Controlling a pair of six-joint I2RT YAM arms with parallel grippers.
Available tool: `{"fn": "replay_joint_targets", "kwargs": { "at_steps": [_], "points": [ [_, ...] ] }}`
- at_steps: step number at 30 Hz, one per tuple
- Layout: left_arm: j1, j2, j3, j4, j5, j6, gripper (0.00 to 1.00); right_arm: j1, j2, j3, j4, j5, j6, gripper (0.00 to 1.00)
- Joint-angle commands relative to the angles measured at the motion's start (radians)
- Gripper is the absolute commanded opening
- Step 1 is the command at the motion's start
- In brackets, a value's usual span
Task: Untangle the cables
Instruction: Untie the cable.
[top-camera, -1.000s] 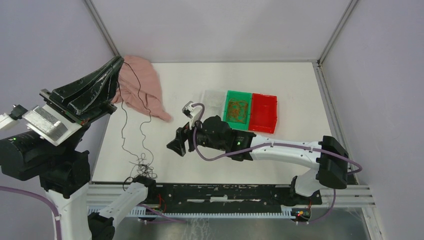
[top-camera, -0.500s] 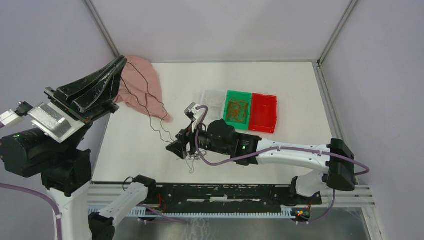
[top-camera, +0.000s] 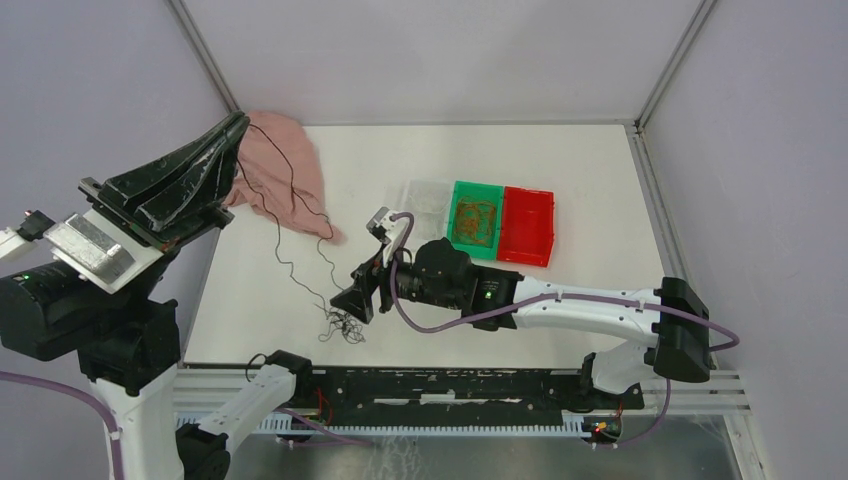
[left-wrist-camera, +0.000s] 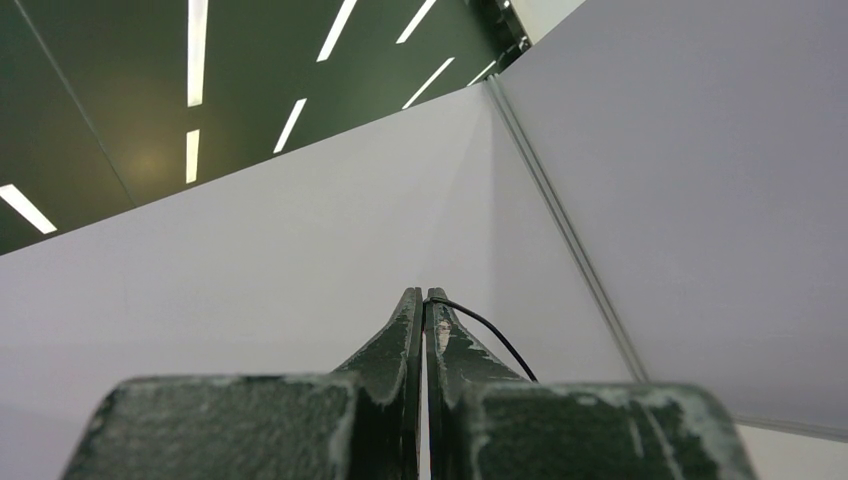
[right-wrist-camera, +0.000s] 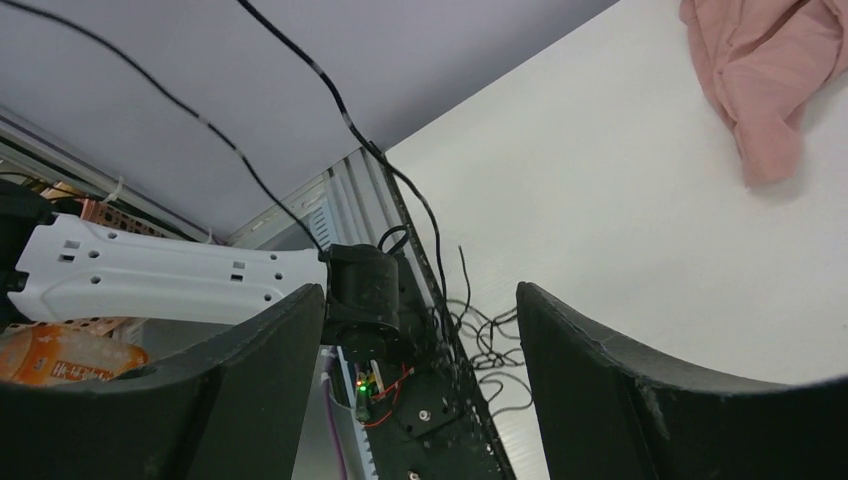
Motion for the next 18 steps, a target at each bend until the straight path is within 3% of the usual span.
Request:
{"fn": "replay_joint_targets", "kwargs": {
  "at_steps": [1, 18],
  "points": [
    [0.009, 0.013, 0.034, 0.034, 0.011, -0.036, 0.03, 0.004, -0.039, 0.02, 0.05, -0.08, 0.004, 0.77],
    [0.025, 0.019, 0.053, 0.049, 0.028, -0.058, 0.03, 0.005, 0.032, 0.072, -0.028, 0.03, -0.015, 0.75]
  ]
}}
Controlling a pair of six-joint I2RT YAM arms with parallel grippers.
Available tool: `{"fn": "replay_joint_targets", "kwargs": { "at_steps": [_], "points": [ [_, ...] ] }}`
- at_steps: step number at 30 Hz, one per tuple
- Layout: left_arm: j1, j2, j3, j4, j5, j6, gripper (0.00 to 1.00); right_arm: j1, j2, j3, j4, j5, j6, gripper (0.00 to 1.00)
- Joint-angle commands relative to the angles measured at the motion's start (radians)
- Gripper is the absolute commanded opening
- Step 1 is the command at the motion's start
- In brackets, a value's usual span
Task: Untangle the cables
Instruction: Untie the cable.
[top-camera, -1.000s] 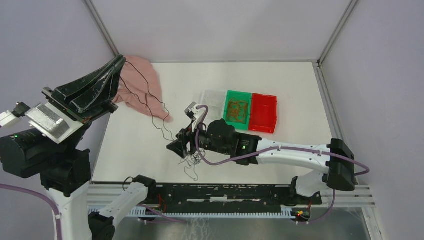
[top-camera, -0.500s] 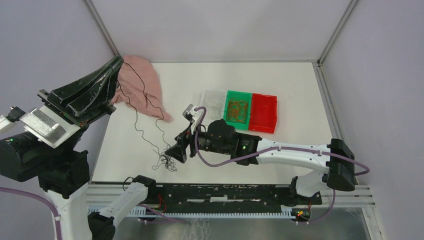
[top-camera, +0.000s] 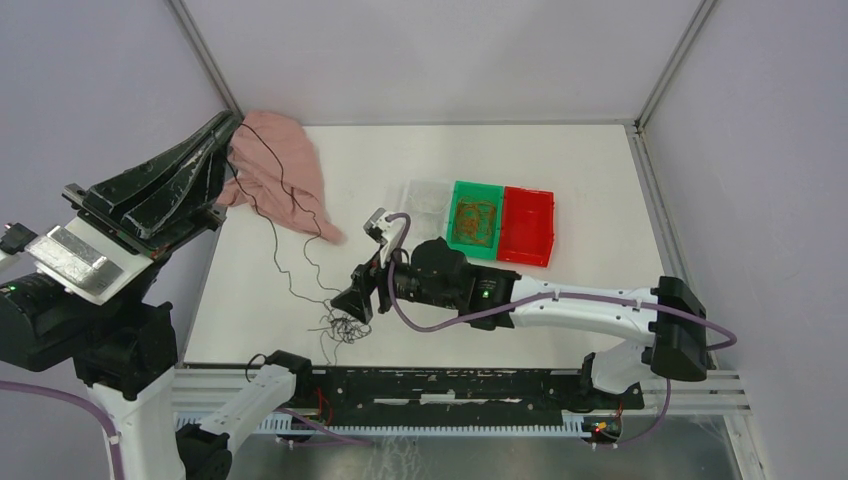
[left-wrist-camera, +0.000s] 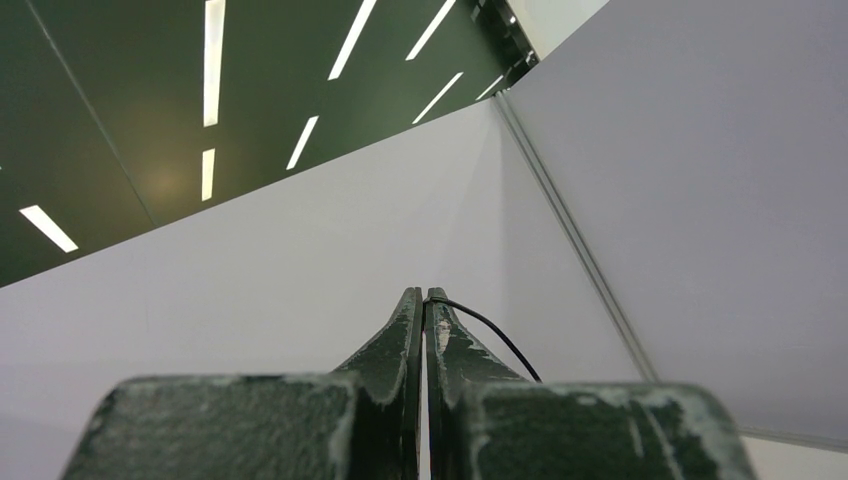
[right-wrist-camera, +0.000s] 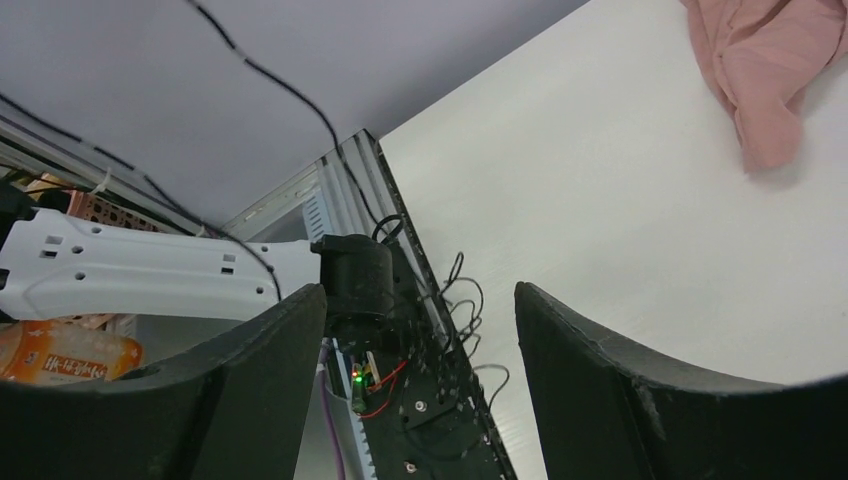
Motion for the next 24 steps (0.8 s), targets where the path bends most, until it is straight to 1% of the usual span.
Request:
{"fn": "replay_joint_targets", "kwargs": {
  "at_steps": [1, 8, 16, 21, 24],
  "points": [
    [0.006, 0.017, 0.024, 0.035, 0.017, -0.056, 0.03, 0.004, 0.036, 0.068, -0.007, 0.043, -0.019, 0.75],
    [0.013, 0.031, 0.042, 0.068, 0.025, -0.095, 0.03, 0.004, 0.094, 0.062, -0.022, 0.094, -0.036, 0.74],
    [0.028, 0.12, 0.177, 0.075, 0.038, -0.185, 0.03, 0.004, 0.17, 0.058, -0.029, 0.163, -0.119, 0.68],
    [0.038, 0.171, 0.278, 0.085, 0.008, -0.168, 0.03, -0.003, 0.189, -0.036, 0.009, 0.206, -0.124, 0.66],
    [0.047, 0.2, 0.334, 0.106, -0.046, -0.112, 0.03, -0.015, 0.181, -0.125, 0.052, 0.229, -0.108, 0.66]
  ]
}}
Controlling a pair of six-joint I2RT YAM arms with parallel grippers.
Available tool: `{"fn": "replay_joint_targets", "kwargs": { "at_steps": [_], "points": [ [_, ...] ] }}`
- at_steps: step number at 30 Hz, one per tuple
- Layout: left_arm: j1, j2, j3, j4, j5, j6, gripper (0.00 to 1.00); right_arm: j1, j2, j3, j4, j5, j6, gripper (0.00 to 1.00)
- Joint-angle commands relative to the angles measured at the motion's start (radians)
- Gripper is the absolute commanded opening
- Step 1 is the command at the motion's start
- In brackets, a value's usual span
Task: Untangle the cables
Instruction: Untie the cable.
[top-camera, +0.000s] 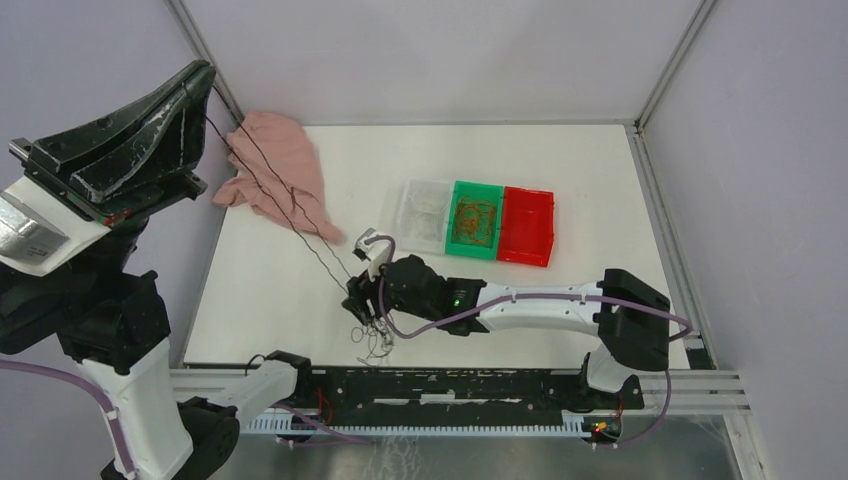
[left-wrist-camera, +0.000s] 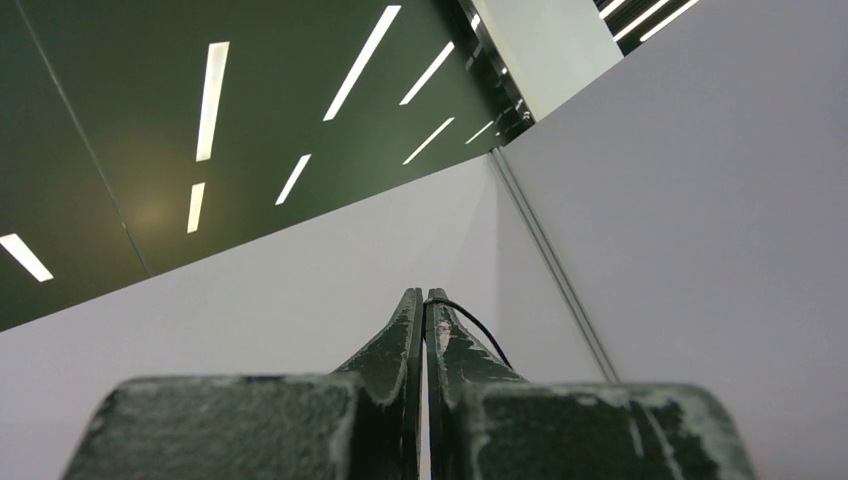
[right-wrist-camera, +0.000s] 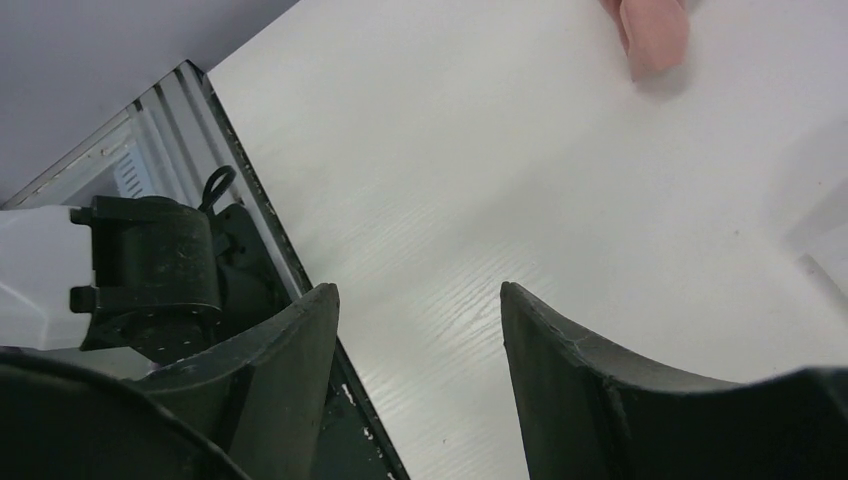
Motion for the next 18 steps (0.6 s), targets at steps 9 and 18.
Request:
{"fn": "replay_joint_targets", "kwargs": {
  "at_steps": [9, 18],
  "points": [
    [0.028, 0.094, 0.17, 0.176, -0.278, 0.265, 0.03, -0.062, -0.07, -0.295, 0.172, 0.103, 0.054, 0.67],
    [0.028, 0.125, 0.196, 0.135, -0.246, 0.28, 0.03, -0.098, -0.122, -0.431, 0.256, 0.144, 0.085, 0.64]
  ]
}}
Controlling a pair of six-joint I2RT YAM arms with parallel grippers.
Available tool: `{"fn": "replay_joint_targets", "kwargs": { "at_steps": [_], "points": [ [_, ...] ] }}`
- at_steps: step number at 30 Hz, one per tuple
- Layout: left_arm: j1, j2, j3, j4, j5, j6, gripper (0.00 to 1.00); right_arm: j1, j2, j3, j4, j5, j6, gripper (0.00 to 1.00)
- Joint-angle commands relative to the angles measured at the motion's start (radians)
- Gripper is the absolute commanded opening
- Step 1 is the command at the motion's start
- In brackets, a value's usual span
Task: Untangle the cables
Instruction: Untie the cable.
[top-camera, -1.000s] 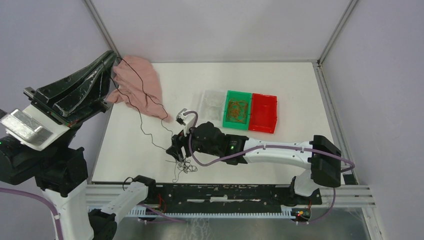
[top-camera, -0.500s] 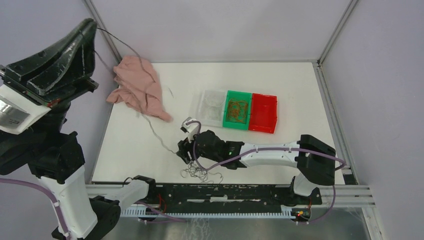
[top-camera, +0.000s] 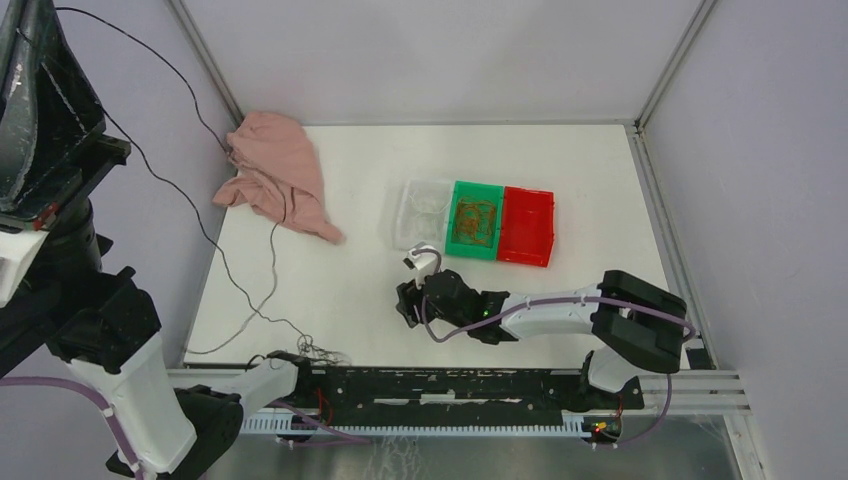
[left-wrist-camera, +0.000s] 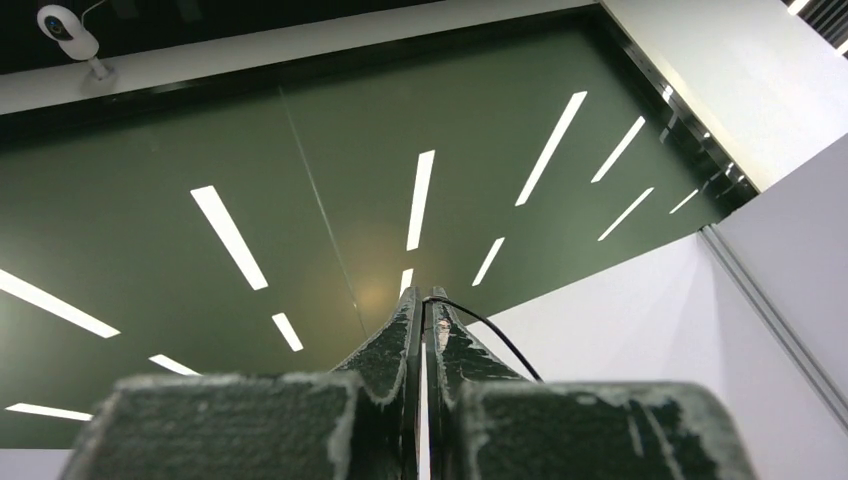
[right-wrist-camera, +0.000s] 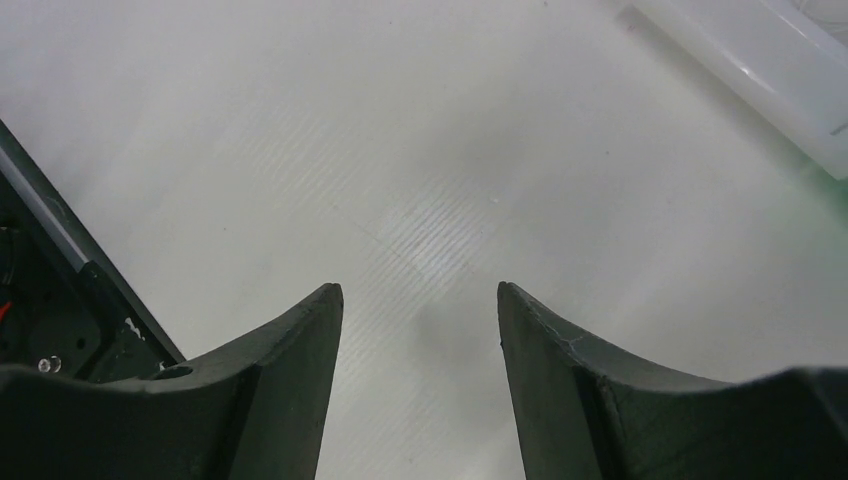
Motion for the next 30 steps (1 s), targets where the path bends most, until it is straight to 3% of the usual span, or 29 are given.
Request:
{"fn": "replay_joint_targets", "kwargs": {
  "at_steps": [1, 5, 9, 15, 21, 30],
  "points": [
    [0.006, 0.033, 0.007, -0.023, -0.006, 0.044, 0.03, -0.014, -0.098, -0.048, 0.102, 0.036, 0.023, 0.65],
    [0.007, -0.015, -0.102, -0.04, 0.039, 0.029, 0.03, -0.014, -0.231, -0.001, 0.05, -0.019, -0.035, 0.72],
    [0.007, -0.051, -0.188, -0.038, 0.047, 0.031, 0.03, -0.01, -0.335, 0.069, 0.064, -0.171, -0.053, 0.74],
    [0.007, -0.058, -0.22, -0.041, 0.059, 0.021, 0.03, 0.04, -0.327, 0.284, 0.042, -0.395, -0.087, 0.74],
    [0.006, -0.051, -0.217, -0.041, 0.067, -0.009, 0.03, 0.048, -0.239, 0.412, -0.023, -0.346, -0.137, 0.73],
    [0.006, -0.047, -0.214, -0.022, 0.11, -0.063, 0.03, 0.047, -0.129, 0.461, -0.045, -0.268, -0.162, 0.68]
  ]
}}
